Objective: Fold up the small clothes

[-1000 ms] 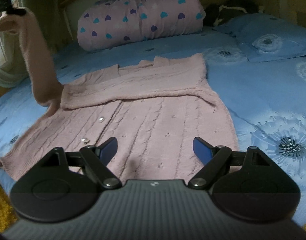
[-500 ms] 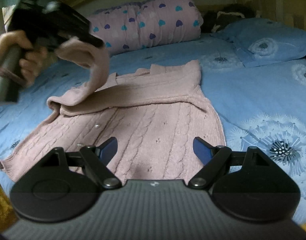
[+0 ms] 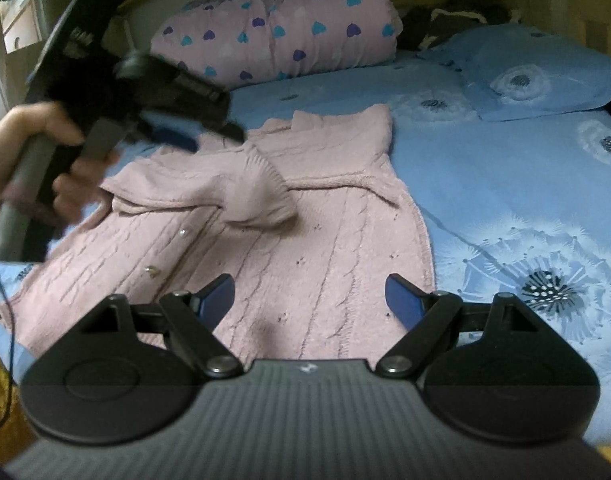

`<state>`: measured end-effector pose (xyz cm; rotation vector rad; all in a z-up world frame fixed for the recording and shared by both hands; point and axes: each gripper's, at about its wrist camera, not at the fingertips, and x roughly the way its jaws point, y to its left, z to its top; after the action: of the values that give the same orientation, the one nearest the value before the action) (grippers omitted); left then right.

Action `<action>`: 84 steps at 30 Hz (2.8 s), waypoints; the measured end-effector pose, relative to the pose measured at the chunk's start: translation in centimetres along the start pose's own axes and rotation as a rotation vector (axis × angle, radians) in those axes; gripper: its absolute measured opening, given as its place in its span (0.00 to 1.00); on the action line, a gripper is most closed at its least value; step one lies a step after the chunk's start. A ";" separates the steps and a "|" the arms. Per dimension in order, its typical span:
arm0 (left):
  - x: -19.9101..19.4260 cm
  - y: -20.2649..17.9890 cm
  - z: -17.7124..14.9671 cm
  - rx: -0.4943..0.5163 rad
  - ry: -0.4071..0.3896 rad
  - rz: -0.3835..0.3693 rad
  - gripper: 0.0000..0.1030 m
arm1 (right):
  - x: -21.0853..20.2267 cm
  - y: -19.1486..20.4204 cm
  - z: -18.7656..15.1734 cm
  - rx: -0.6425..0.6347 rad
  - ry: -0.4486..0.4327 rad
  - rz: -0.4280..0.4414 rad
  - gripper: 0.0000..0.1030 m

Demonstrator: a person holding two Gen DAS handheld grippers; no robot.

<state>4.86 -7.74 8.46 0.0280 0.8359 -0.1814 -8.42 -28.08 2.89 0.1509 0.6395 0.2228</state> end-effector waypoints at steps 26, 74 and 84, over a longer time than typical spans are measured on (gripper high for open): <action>-0.3 13.1 -3.6 -0.052 -0.075 0.191 0.72 | 6.8 4.6 9.0 -0.151 0.017 0.015 0.81; 2.3 17.5 -4.4 -0.202 0.002 0.218 0.79 | 19.9 3.6 14.9 -0.150 0.125 -0.074 0.20; -0.8 14.8 -3.3 -0.132 -0.168 0.151 0.79 | 14.3 1.2 16.0 -0.153 -0.027 -0.088 0.59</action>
<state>4.40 7.28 6.13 -0.0476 0.6734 0.0139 12.26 -24.49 7.58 -0.0211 0.5989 0.1834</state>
